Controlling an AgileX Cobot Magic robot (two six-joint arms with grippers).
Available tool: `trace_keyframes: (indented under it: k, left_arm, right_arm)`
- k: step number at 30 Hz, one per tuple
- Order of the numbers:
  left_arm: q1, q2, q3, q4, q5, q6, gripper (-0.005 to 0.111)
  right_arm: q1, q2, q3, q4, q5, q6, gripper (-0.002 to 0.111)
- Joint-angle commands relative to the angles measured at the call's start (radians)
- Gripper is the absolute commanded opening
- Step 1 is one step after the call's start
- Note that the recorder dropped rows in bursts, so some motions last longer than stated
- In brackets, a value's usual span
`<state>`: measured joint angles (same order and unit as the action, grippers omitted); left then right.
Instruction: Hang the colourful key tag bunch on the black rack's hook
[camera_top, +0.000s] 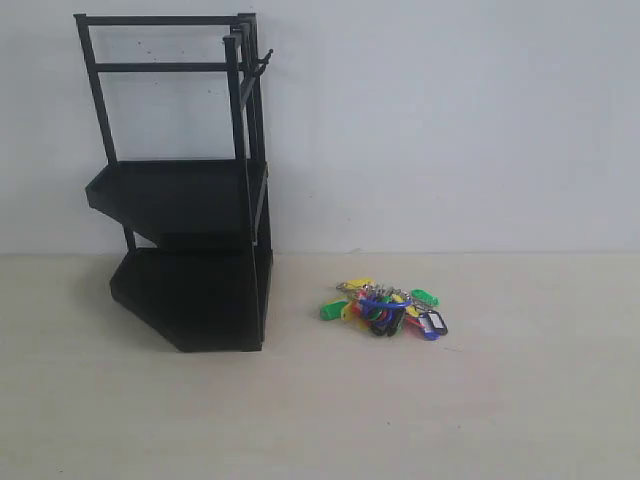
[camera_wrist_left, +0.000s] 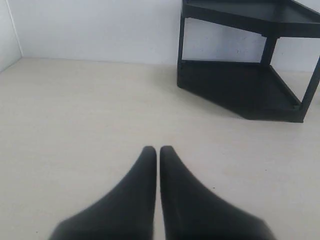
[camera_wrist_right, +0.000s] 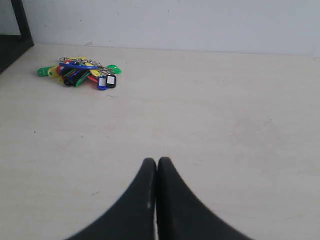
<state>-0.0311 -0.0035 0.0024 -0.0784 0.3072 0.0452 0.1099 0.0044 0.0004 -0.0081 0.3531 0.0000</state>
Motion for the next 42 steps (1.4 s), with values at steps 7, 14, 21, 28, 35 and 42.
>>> trace_keyframes:
  k: [7,14,21,28,35,42]
  left_arm:
    - [0.003,0.004,-0.002,-0.002,-0.011,0.000,0.004]
    - [0.003,0.004,-0.002,-0.002,-0.011,0.000,0.004]
    - [0.003,0.004,-0.002,-0.002,-0.011,0.000,0.004]
    - [0.003,0.004,-0.002,-0.002,-0.011,0.000,0.004]
    - [0.003,0.004,-0.002,-0.002,-0.011,0.000,0.004]
    - [0.003,0.004,-0.002,-0.002,-0.011,0.000,0.004]
  right_arm:
    - [-0.002,-0.004,0.000,-0.001,-0.010,0.000,0.000]
    - [-0.002,-0.004,0.000,-0.001,-0.010,0.000,0.000]
    - [-0.002,-0.004,0.000,-0.001,-0.010,0.000,0.000]
    - [-0.002,-0.004,0.000,-0.001,-0.010,0.000,0.000]
    - [-0.002,-0.004,0.000,-0.005,-0.017,-0.016,0.000]
    - [-0.002,-0.004,0.000,-0.001,-0.240,-0.028,0.000]
